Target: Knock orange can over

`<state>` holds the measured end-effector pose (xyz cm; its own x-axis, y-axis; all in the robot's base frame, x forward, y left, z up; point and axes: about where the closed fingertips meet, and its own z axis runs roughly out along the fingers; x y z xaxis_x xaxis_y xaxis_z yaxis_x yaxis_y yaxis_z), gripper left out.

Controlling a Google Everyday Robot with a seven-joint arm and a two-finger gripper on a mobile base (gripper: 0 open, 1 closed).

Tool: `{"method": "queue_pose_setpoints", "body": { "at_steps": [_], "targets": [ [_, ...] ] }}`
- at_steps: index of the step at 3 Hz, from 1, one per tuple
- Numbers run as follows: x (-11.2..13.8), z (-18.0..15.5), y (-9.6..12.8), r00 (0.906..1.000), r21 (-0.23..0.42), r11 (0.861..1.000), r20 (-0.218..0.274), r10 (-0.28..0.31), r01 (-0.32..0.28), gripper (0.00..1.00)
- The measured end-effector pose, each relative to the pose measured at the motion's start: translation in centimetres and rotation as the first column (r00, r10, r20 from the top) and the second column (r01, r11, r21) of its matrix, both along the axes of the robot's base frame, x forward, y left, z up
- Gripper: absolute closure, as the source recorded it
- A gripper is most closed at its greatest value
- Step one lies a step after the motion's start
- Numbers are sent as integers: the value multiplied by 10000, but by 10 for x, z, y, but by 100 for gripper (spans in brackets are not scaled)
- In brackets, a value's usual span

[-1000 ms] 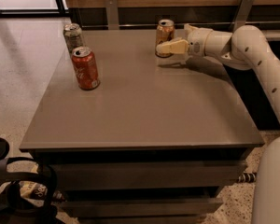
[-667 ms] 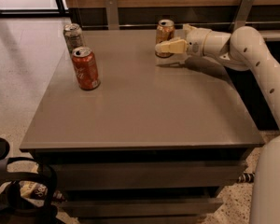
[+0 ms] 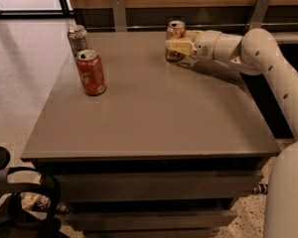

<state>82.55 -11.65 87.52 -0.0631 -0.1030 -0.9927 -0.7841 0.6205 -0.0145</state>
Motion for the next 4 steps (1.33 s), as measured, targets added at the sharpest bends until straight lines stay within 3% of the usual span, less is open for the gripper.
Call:
{"method": "queue_pose_setpoints", "body": {
  "at_steps": [2,3,4],
  "targets": [
    [1,-1,7,10000,17,10000,-22,89,-89,88],
    [1,-2,10,9999,24,9999,-32,131,-131,100],
    [1,-2,10,9999,24,9999,-33,133,-133,100]
  ]
}}
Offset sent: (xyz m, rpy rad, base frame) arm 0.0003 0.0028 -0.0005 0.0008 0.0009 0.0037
